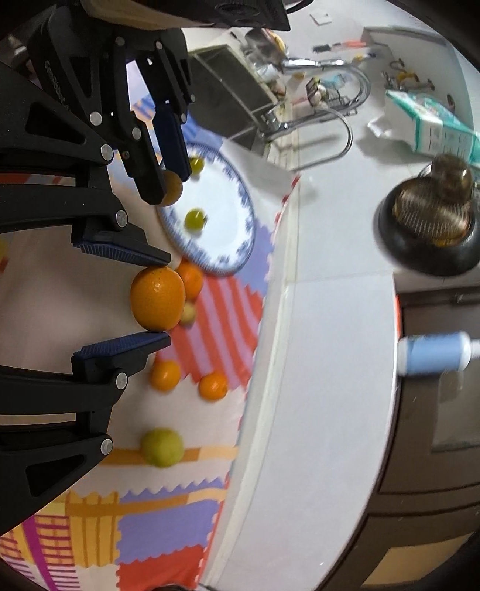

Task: Organize fruits
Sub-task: 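Carry both fruits over the plate, lower them and open both tools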

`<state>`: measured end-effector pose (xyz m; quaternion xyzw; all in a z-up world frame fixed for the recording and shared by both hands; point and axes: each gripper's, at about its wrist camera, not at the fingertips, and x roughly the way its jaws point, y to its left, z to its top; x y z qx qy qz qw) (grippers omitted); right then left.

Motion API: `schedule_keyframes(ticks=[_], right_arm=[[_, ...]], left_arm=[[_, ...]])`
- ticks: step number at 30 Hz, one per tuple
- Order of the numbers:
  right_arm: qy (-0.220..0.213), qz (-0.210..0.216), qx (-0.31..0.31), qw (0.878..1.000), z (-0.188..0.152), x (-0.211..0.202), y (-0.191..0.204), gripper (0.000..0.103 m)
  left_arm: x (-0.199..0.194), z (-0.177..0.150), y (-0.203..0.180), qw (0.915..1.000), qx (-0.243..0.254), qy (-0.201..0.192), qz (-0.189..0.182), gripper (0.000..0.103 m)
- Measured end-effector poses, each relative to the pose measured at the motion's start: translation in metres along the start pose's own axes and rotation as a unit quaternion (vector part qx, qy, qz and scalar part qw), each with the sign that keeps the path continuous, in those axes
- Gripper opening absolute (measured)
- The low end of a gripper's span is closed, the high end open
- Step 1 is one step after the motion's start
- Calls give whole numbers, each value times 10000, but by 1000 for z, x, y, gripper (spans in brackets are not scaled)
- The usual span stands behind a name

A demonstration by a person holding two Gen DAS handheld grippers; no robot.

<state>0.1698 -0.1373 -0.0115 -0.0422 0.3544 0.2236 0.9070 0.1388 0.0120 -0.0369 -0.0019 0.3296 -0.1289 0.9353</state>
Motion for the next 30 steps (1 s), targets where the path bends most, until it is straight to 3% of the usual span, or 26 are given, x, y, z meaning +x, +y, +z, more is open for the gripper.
schedule_keyframes(ticks=[13,30], right_arm=[[-52,306,-279,9991,40,38,58,38],[869,451,-49,9952,60,168,76,38]], left_arm=[[-4,18,72,9973,-190,-94,703,28],[76,18,151,9917,-728,535,919,28]])
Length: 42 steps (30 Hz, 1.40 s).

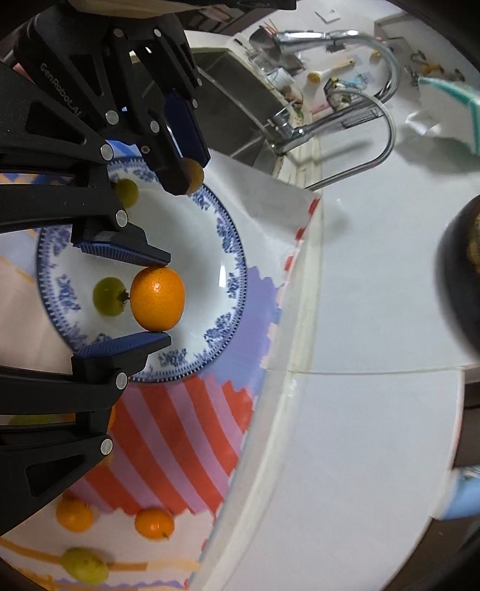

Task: Organize fruits
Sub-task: 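Carry both fruits over the plate, lower them and open both tools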

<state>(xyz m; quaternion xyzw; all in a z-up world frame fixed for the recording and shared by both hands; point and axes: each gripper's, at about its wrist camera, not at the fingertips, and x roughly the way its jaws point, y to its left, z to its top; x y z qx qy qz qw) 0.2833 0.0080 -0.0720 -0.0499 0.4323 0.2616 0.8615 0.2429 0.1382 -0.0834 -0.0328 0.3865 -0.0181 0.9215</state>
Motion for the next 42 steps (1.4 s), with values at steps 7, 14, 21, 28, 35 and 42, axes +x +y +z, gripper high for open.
schedule_keyframes(ticks=[7,14,21,28,35,42], right_arm=[[270,-50,-9,9996,2,31,-1,38],[441,-67,53,9990,3,45,-5,38],[515,-94,80,9986,3,50,-5,38],[552,-129,89,9984,2,54,-4,38],[366,-135,115,9992,2,37,-5,38],[-117,-310,145,9993,-2,-9,-13,39]], left_arm=[[31,1,8,9996,-15,279,-6,28],[51,-3,7,9986,81,518,-30,28],[60,-7,6,9977,64,670,-33,28],[58,-8,10,9976,-35,694,-12,32],[29,-5,9,9992,-121,352,125,49],[-14,1,-4,9995,-261,-114,98,64]])
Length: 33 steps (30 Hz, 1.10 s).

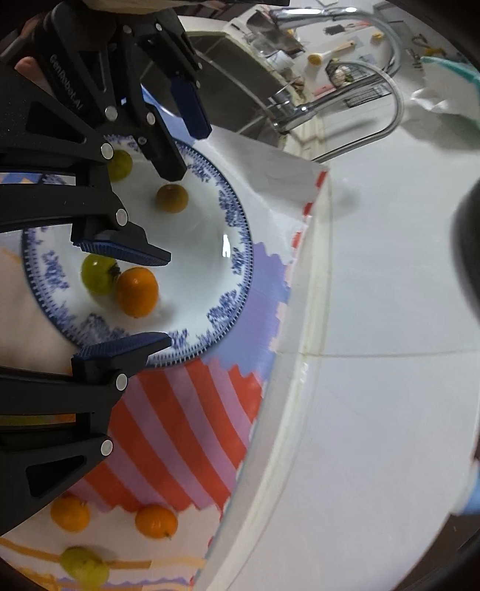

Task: Organize fruits
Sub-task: 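Carry both fruits over the plate, lower them and open both tools, then withdraw both tools from the plate toward the remaining fruits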

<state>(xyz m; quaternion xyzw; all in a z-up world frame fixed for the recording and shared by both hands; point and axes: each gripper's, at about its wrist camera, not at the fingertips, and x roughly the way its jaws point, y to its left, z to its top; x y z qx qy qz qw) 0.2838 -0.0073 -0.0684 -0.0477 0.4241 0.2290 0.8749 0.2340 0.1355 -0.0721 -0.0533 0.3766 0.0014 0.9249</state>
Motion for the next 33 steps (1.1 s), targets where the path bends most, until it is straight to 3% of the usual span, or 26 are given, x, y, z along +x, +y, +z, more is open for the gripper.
schedule_keyframes(ticks=[4,8,12,18,33], right_arm=[[-295,-184,6,9994,-5,-30,-10,39],[-539,-323,102,9980,-11,-58,-22,47],[-789,-451,221,9956,-18,-88,-36,48],[-1093,-750,436,9902,-30,-124,-57,50],[-1002,-1192,468,9867,-73,-150,-99,53]], left_arm=[[-26,3,-14,9994,-35,-310,-167,70],[-43,4,-35,9985,138,-476,-236,73],[-59,0,-55,9969,288,-689,-263,84],[-74,-9,-82,9941,494,-880,-389,90],[-67,-36,-143,9866,1096,-1024,-646,92]])
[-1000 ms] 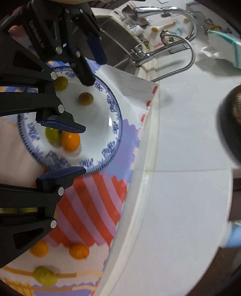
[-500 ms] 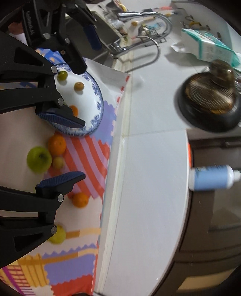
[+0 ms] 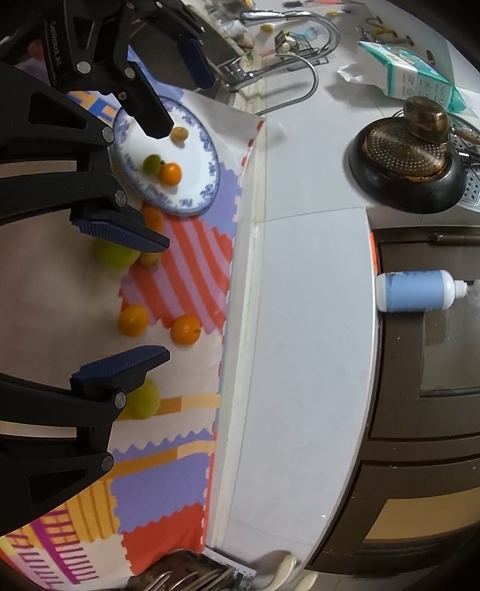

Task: Organize fruits
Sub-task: 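Withdraw both tools from the plate toward the remaining fruits, then grasp the green apple with the left tool while the right tool grasps an orange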

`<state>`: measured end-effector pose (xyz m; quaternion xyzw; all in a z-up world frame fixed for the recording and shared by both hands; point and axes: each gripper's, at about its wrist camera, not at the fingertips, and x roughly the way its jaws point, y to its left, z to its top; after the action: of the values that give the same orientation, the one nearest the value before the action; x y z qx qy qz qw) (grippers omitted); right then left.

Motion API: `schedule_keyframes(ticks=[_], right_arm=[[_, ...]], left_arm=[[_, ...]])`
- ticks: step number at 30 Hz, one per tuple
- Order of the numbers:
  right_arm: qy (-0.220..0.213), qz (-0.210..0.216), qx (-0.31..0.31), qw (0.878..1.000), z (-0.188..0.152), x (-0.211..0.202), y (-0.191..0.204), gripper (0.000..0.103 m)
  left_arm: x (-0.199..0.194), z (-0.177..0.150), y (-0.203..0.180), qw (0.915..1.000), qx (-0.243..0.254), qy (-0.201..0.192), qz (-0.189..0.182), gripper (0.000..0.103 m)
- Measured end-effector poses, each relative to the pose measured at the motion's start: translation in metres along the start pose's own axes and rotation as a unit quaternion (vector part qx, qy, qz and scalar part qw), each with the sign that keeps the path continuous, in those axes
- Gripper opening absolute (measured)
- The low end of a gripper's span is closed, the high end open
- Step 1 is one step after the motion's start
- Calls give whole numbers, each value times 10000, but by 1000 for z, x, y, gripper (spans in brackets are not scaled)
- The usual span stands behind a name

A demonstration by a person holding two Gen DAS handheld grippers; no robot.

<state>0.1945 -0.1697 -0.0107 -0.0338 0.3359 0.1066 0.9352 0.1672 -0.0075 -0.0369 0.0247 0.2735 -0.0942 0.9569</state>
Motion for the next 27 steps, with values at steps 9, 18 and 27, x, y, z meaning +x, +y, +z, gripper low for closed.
schedule_keyframes(ticks=[9,18,27], right_arm=[[190,34,-154,9997,-18,14,-16,53],[444,168,-381,9981,-30,38,-22,53],[717,471,-499,9951,-36,72,-25,53]], left_arm=[[24,-17,-22,9991,250,220,-253,91],[52,-30,-36,9963,434,537,-506,81],[87,-37,-36,9896,188,1125,-880,63]])
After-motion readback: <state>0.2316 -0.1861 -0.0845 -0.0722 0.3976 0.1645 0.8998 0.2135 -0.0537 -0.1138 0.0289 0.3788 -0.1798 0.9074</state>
